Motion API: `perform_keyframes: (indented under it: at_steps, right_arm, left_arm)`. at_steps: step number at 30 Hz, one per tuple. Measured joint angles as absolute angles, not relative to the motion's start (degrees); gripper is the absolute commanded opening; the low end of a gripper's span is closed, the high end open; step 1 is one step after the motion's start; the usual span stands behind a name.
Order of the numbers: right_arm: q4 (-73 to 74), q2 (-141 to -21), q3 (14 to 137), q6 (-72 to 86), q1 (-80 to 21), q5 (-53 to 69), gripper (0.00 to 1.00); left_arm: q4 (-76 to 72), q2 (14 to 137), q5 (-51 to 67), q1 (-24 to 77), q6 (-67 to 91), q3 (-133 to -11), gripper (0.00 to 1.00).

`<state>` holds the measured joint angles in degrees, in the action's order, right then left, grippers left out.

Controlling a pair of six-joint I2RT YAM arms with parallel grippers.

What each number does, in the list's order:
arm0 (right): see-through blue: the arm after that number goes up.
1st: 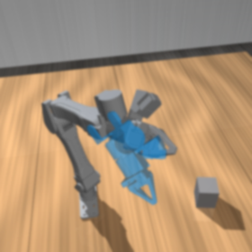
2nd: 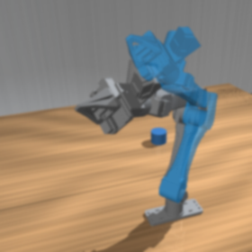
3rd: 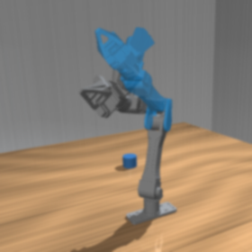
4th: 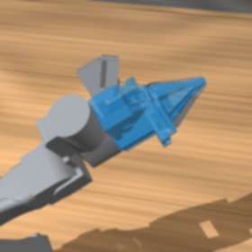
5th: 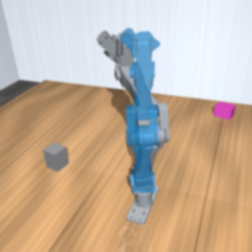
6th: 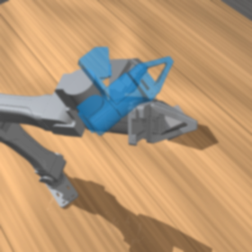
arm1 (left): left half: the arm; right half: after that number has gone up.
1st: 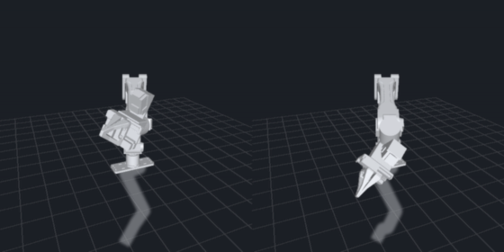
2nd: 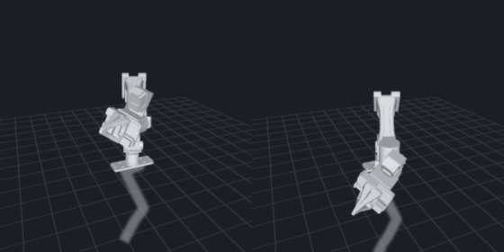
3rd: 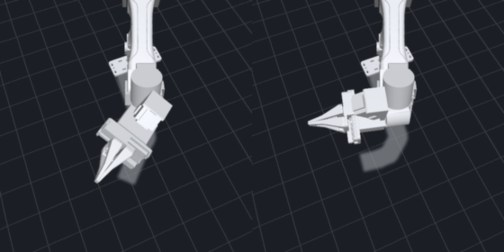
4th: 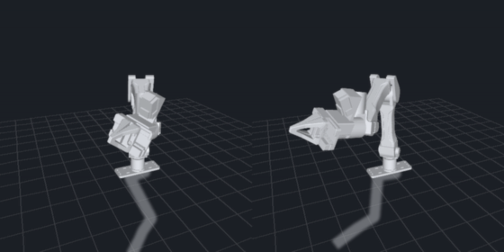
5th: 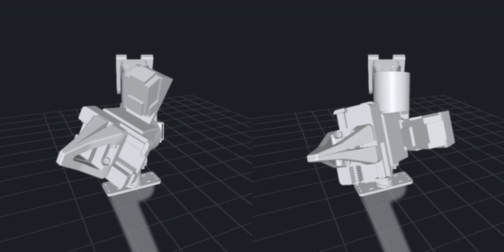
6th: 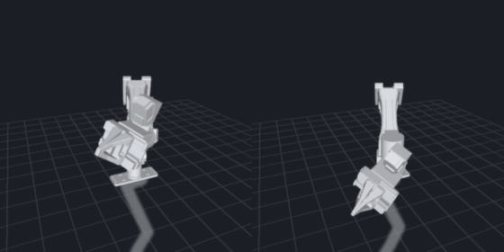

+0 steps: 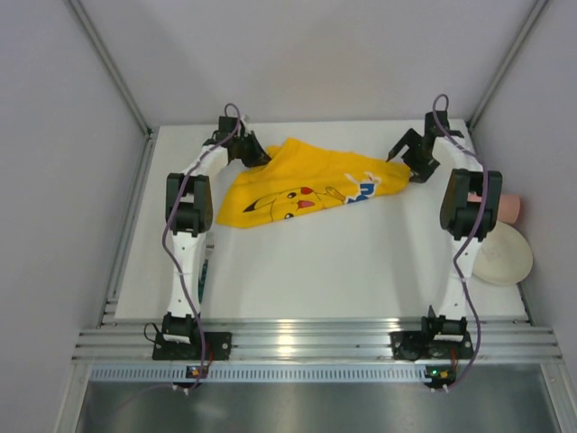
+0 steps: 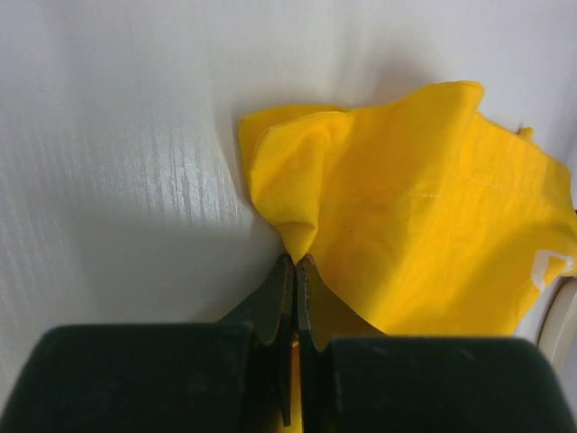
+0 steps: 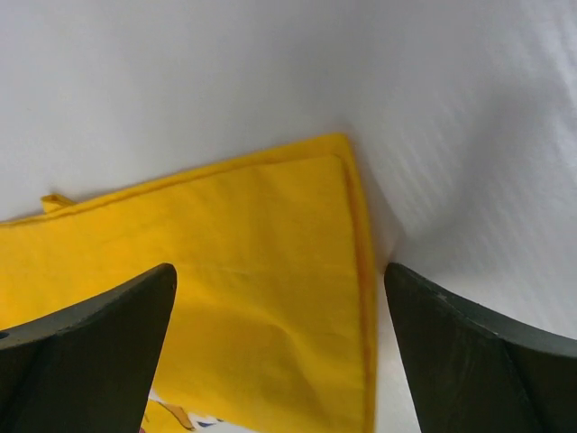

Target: Set the dinner table for one person

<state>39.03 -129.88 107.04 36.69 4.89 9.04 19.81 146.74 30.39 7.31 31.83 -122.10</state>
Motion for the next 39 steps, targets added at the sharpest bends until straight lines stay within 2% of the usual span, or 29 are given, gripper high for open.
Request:
perform_keyframes:
  at_steps: [2,4,6,7,10,18,26,31,39]
  right_arm:
    - [37.0,-130.9,108.3,38.1,3.3,9.2,0.98]
    - [34.6,-132.9,110.6,39.1,1.8,9.3,0.83]
    - [32.2,-134.3,111.9,40.1,1.1,9.4,0.60]
    - [31.2,-134.8,112.1,40.3,0.7,9.4,0.34]
    - [29.9,-136.3,112.2,40.5,0.3,9.4,0.01]
    - [31.6,-135.0,111.7,36.9,0.3,6.6,0.00]
    - [34.4,-123.4,110.3,34.4,-0.1,5.5,0.00]
    - [35.3,-109.2,108.5,34.1,-2.5,6.0,0.00]
    - [39.7,-77.3,96.4,32.0,-7.4,3.9,0.00]
  left_arm:
    - [20.1,146.7,30.7,7.4,31.6,-122.1,0.00]
    - [20.4,146.7,31.1,7.4,31.5,-122.1,0.00]
    - [20.9,146.5,31.1,7.5,31.3,-122.1,0.00]
    - [21.2,146.5,31.1,7.6,31.3,-122.1,0.00]
    - [21.9,146.3,31.0,7.7,31.3,-122.1,0.00]
    - [25.3,143.7,28.4,8.1,31.1,-121.1,0.00]
    - [27.0,131.7,23.4,10.8,30.2,-118.5,0.00]
    - [28.1,116.3,21.3,13.4,28.5,-113.1,0.00]
    - [31.1,83.8,16.1,16.3,27.4,-96.3,0.00]
